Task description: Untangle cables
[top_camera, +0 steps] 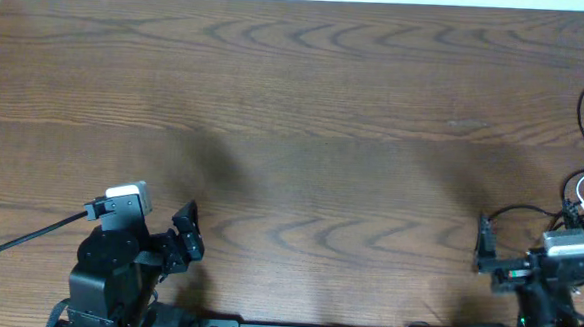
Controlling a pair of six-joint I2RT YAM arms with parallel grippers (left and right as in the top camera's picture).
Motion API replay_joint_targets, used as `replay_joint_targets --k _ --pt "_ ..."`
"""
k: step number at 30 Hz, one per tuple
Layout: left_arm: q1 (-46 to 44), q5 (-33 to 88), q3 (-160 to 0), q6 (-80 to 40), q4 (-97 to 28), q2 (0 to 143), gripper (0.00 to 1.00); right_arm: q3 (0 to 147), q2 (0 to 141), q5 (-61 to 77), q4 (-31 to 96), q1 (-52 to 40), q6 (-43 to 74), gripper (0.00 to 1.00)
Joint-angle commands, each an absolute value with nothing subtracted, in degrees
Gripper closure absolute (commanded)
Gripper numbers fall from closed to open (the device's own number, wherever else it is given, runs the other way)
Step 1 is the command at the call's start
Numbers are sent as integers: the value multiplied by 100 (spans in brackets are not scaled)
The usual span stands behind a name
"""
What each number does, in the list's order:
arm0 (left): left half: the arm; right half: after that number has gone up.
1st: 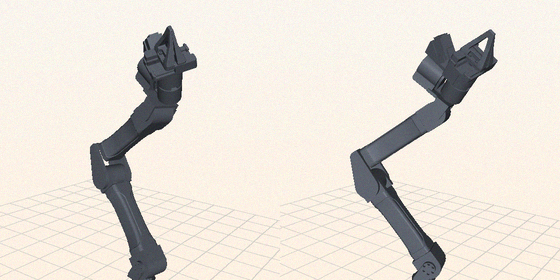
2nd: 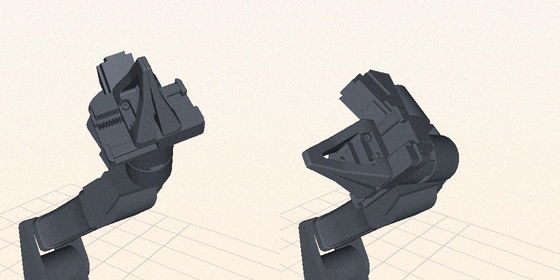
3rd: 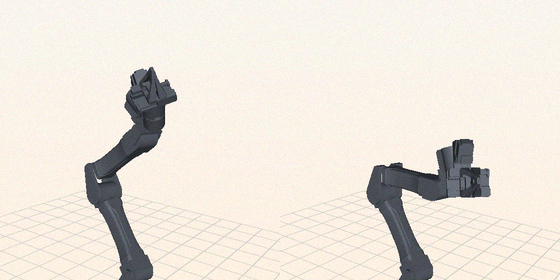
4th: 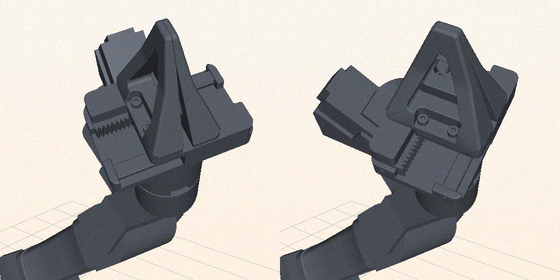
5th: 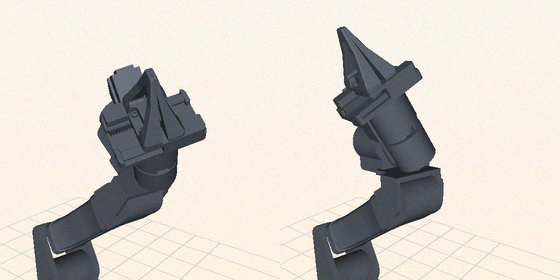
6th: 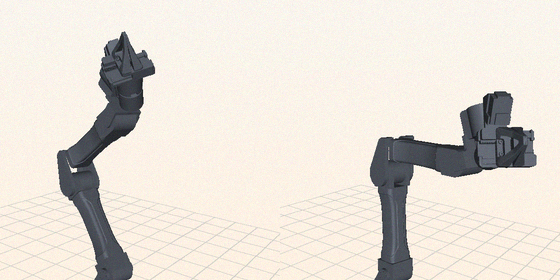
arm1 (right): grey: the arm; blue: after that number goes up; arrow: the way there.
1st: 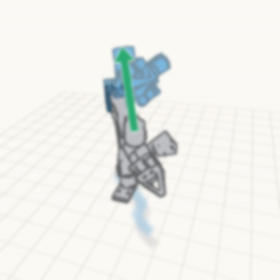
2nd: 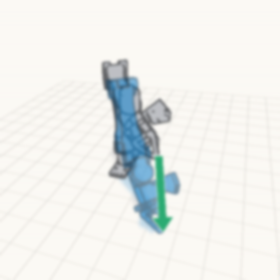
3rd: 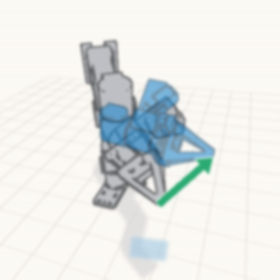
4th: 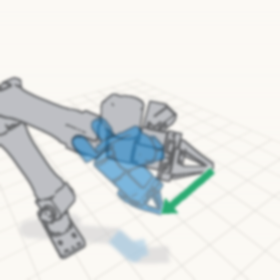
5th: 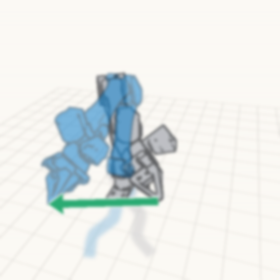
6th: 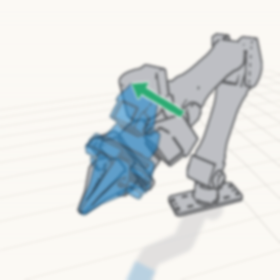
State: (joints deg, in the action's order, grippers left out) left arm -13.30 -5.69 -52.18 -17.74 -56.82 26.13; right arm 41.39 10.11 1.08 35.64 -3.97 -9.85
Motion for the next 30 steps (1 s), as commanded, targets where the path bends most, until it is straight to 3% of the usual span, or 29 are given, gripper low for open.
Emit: replay_joint_targets --k 1,11,21,30 --pt "-1337 -561 -5175 -1704 -5690 2609 10 3391 676 169 2731 -320 -1079 1" --pt "-1337 -561 -5175 -1702 -5690 2609 10 1522 30 211 -106 -185 -1076 1" --pt "-1337 -561 -5175 -1704 -5690 2609 10 209 32 242 -2043 -106 -1033 1" --pt "-1337 -561 -5175 -1704 -5690 2609 10 30 30 314 -795 -95 -1035 1"
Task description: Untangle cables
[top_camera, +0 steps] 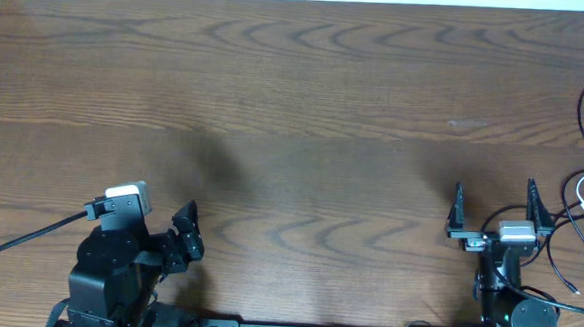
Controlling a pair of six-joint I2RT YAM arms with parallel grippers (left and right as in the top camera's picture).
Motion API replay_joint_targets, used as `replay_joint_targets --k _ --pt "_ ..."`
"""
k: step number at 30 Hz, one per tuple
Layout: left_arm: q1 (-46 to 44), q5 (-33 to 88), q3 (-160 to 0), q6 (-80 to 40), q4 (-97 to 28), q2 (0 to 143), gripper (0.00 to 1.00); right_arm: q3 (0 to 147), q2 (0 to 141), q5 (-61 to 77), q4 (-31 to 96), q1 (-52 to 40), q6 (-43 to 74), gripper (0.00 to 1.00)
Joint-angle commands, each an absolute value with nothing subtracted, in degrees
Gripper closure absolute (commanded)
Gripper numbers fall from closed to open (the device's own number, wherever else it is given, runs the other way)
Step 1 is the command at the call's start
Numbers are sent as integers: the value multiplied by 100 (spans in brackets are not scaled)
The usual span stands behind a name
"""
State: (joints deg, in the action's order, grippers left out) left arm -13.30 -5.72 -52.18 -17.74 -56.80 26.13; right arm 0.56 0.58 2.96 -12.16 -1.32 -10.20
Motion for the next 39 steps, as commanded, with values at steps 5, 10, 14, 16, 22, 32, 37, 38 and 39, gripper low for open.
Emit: replay_joint_targets --k 5,10,14,16,22,32,37,38,39 --pt "-1337 -561 -5175 -1702 -5690 2609 10 32 30 475 388 -93 -880 1" --pt "-1337 -561 -5175 -1704 -5690 2609 10 32 32 467 392 -95 -862 1" --pt "-1337 -561 -5175 -1704 -5690 2609 10 32 32 467 392 -95 -862 1" --pt "-1337 -561 -5175 -1702 -5690 2609 10 32 32 467 392 -95 -862 1" --pt "-1337 -561 -5175 -1704 -5690 2609 10 32 32 467 392 -95 -862 1" --pt "-1337 -561 -5175 -1702 -5690 2609 10 32 32 467 392 -95 -862 1" --pt "-1337 -561 -5175 -1704 -5690 2609 10 32 32 467 392 -95 -862 1" --pt "-1337 -561 -5175 -1704 -5693 2609 10 32 32 467 392 -95 -862 1" --pt "-1330 -561 -5175 -1704 -5693 2604 10 32 32 467 392 -95 -862 1"
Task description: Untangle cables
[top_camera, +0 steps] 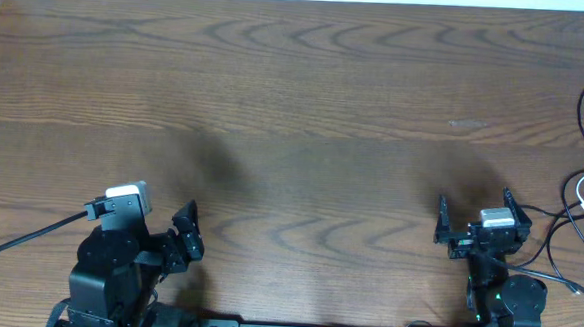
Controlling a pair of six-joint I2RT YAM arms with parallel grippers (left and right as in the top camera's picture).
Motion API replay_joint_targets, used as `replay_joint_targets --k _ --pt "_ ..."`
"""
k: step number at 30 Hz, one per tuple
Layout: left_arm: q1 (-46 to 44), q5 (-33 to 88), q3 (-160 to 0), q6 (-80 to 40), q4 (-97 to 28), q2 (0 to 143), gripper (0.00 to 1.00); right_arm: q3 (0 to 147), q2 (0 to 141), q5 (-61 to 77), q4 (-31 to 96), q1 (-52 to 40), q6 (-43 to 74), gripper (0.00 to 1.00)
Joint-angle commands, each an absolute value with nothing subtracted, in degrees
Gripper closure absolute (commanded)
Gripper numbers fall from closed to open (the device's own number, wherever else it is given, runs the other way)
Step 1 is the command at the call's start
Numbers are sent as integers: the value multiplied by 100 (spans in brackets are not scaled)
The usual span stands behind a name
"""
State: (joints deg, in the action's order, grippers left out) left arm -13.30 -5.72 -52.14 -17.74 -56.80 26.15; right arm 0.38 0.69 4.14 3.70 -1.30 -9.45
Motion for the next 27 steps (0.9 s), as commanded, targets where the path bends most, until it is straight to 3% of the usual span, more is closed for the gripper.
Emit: replay_joint_targets --k 1,9,17,27 --pt "-1291 -561 -5175 -1704 -5693 2580 10 32 32 467 395 -95 -862 1" --pt "-685 -458 -4069 -1678 -5286 1590 10 32 32 467 392 -95 -862 1" --pt "-281 -19 -1761 -1680 -2716 49 10 32 32 467 392 -95 -864 1" --pt "-252 -64 -174 -1205 161 8 10 32 32 467 392 -95 -862 1"
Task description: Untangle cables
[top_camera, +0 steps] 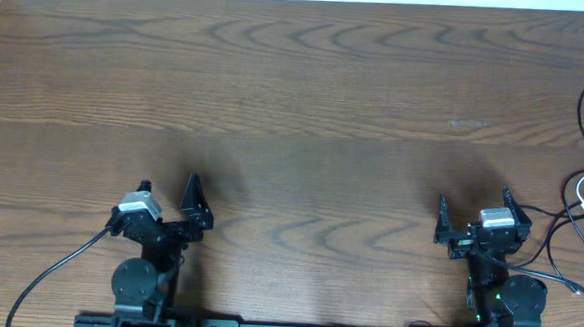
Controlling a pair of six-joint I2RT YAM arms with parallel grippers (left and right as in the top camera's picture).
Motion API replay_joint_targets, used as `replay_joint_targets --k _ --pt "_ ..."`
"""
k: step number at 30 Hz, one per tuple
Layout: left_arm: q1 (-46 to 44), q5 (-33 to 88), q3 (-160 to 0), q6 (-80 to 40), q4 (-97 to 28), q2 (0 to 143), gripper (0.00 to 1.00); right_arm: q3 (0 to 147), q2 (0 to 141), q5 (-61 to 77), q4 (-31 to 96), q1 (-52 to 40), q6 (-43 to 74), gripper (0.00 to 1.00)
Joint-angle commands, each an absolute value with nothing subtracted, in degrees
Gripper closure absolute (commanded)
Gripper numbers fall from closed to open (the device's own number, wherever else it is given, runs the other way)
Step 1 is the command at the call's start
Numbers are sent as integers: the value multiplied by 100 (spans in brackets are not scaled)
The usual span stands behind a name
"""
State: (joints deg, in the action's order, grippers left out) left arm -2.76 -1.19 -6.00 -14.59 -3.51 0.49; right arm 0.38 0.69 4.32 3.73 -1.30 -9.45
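The cables lie at the table's far right edge. A thin black cable curves along the edge, a white cable is bunched below it, and another black cable (567, 226) trails toward the front. My right gripper (475, 215) stands open just left of them, with nothing between its fingers. At the front left my left gripper (168, 195) is also open and empty, far from the cables.
The wooden table (295, 114) stretches from a pale wall edge at the back to the arms' base rail at the front. The left arm's own black lead (56, 276) runs off toward the front left.
My left arm has shifted from a folded pose at the front left corner to a more central stance, fingers now pointing toward the table's back. The right arm and cables have not moved.
My right gripper first sat at the far right beside the cables. It then stood farther left, open and empty, and a little farther left again later. The left arm stayed folded until now, when it stands turned toward the table. The cables look unchanged.
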Motion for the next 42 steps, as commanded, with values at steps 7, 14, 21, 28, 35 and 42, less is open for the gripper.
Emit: replay_joint_targets --k 7,14,21,28,35,42 --pt "-255 -60 -23 -740 -377 5 10 32 32 467 392 -95 -862 1" --pt "-259 -47 -23 -751 -419 12 10 32 32 467 392 -95 -862 1" --pt "-259 -47 -23 -751 -419 23 10 32 32 467 392 -95 -862 1" --pt "-259 -47 -23 -751 -419 23 10 32 32 467 392 -95 -862 1" --pt "-259 -47 -23 -751 -419 23 10 32 32 467 392 -95 -862 1" --pt "-259 -47 -23 -751 -419 23 10 32 32 467 395 -95 -862 1"
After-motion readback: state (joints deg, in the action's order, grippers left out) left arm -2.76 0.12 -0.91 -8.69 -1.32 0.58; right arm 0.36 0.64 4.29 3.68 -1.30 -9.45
